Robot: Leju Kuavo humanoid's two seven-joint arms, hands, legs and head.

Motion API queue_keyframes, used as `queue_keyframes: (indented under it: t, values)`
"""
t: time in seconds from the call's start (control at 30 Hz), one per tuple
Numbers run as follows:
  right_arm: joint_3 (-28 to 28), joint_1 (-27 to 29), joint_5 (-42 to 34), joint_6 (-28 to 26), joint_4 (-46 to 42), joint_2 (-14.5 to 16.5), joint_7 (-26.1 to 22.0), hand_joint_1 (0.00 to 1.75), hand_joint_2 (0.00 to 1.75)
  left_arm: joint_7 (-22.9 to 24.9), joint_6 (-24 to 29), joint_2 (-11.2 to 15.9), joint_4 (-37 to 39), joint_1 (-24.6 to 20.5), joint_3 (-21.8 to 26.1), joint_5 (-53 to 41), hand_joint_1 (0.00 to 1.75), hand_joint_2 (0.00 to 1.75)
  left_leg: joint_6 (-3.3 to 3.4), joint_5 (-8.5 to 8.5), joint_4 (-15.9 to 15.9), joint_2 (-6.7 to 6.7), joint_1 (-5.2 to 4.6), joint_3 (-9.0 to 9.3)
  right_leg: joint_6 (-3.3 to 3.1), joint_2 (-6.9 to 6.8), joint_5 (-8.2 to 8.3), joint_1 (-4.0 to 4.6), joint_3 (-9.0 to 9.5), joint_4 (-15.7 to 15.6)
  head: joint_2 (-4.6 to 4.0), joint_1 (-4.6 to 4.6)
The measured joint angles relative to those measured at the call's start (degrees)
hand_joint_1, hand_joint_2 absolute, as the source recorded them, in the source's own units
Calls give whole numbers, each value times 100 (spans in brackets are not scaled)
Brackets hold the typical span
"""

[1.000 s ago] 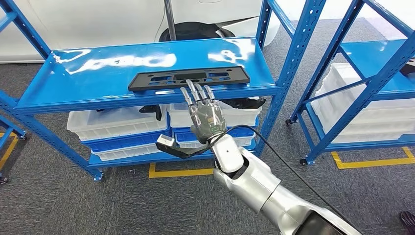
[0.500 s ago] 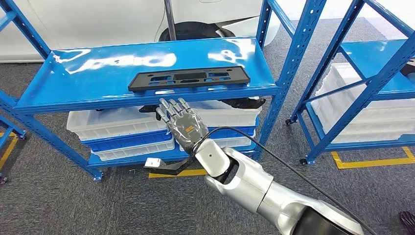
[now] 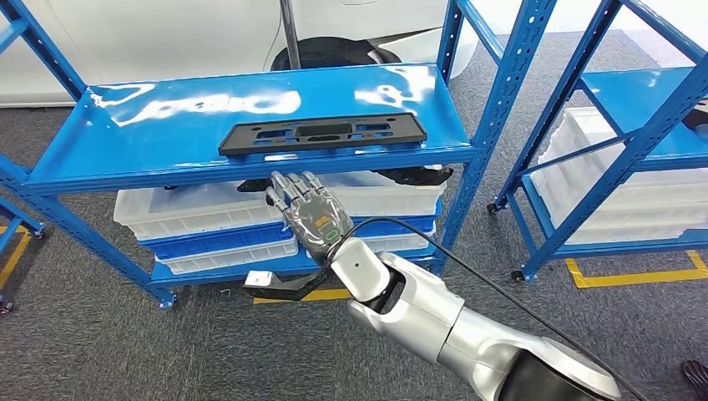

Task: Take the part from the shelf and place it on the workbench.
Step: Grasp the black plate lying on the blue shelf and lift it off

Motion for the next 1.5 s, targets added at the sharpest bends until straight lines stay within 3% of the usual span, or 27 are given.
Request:
queue_keyframes:
  t: [1.5]
  values:
    - [125,-176,-258,87,44,15,83,0,175,1,145,0,26,-2,-150,-114,0,0,4,-3,12,0,-4,-5,5,0,5,-7,-2,-5,0,0]
